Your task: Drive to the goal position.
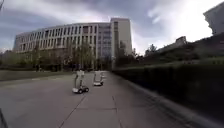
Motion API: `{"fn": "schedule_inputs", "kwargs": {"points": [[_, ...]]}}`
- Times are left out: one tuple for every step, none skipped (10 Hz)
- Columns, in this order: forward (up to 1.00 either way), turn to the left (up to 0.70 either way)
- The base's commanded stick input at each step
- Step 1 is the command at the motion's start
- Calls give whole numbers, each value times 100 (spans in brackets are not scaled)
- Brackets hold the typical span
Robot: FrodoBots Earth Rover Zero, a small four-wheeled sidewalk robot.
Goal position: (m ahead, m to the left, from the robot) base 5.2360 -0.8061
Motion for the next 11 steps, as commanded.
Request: {"fn": "schedule_inputs", "kwargs": {"points": [[100,0],[100,-10],[100,-30],[100,-13],[100,0],[100,0],[100,0],[100,0],[100,0],[100,0],[100,0]]}}
